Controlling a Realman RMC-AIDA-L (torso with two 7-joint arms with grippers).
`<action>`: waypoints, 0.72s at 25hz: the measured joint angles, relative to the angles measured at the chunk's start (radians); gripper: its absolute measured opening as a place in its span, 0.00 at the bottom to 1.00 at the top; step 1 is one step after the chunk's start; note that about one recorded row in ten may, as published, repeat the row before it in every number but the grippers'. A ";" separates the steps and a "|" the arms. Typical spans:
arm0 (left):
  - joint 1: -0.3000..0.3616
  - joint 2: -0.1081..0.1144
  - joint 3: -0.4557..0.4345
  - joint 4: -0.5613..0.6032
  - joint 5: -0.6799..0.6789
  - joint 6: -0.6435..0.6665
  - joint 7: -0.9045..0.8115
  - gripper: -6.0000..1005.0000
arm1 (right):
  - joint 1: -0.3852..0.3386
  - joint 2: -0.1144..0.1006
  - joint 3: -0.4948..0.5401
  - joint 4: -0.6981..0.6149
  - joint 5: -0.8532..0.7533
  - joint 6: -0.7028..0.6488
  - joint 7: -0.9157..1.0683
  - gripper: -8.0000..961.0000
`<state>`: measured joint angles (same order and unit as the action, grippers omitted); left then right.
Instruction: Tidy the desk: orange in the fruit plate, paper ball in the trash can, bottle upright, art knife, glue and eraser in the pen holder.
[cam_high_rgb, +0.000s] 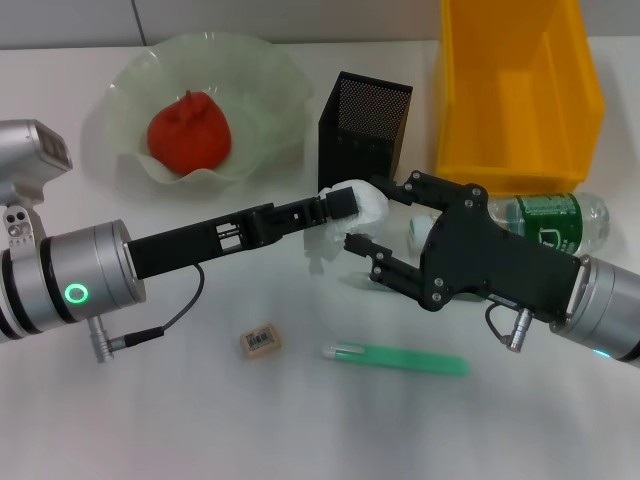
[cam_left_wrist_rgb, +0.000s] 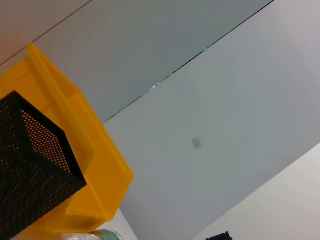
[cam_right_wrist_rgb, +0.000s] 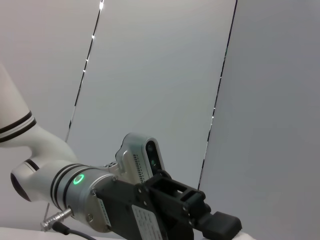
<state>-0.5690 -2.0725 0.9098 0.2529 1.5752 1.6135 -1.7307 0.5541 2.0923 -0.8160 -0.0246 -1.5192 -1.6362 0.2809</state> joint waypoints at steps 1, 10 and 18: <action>0.000 0.000 0.000 0.000 0.000 -0.002 0.003 0.47 | 0.000 0.000 0.000 0.000 0.000 0.000 0.001 0.56; 0.001 0.002 -0.007 0.005 0.000 -0.014 0.022 0.57 | -0.004 0.000 0.006 0.000 0.003 0.000 0.010 0.54; 0.014 0.003 -0.004 0.006 -0.002 0.004 0.160 0.79 | -0.013 0.000 0.019 0.015 0.008 0.000 0.011 0.54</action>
<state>-0.5547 -2.0692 0.9056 0.2592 1.5727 1.6179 -1.5711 0.5413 2.0923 -0.7972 -0.0096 -1.5110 -1.6364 0.2919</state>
